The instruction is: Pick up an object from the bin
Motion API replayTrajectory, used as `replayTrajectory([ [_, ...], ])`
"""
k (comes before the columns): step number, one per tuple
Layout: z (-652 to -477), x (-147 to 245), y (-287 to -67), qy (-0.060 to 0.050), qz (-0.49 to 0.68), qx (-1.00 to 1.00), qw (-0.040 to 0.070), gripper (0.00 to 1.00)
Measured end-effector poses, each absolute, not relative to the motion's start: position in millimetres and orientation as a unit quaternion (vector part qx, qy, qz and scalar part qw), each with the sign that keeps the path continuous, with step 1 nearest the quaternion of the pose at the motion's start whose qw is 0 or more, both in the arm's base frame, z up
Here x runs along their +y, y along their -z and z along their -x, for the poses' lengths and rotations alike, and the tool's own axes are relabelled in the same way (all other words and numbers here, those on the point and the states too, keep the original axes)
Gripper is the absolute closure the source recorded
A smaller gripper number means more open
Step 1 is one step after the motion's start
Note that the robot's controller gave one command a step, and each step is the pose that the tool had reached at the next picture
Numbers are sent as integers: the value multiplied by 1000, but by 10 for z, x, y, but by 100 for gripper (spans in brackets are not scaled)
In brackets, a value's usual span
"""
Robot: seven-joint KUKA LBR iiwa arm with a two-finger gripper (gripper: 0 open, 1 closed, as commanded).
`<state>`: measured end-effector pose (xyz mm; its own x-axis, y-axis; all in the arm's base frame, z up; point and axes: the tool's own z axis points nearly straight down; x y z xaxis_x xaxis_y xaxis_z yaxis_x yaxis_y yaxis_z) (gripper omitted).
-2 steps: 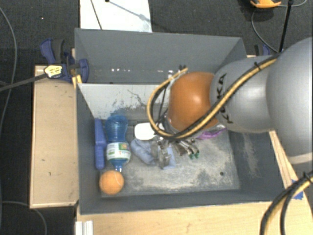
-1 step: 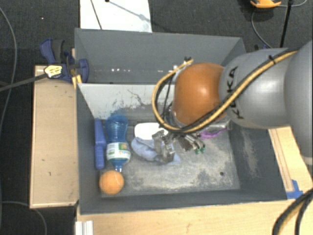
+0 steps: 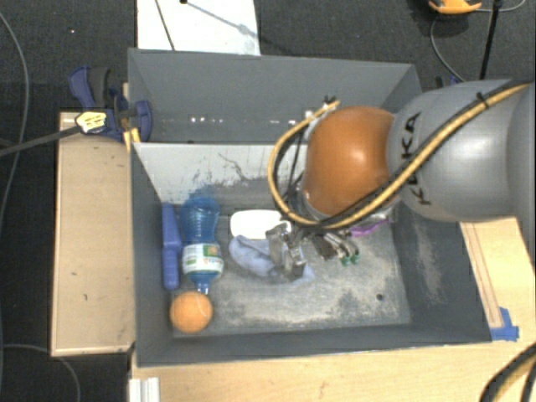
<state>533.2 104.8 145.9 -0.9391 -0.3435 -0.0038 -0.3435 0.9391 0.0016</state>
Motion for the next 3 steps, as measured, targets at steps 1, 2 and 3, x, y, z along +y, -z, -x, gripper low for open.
replayTrajectory([
  [1, -5153, 1109, -1938, -1, 182, 983, 1, 100],
  [2, -5153, 1109, -1937, -1, 181, 983, 1, 100],
  [3, -5194, 1157, -2448, -2, 193, 981, 2, 100],
])
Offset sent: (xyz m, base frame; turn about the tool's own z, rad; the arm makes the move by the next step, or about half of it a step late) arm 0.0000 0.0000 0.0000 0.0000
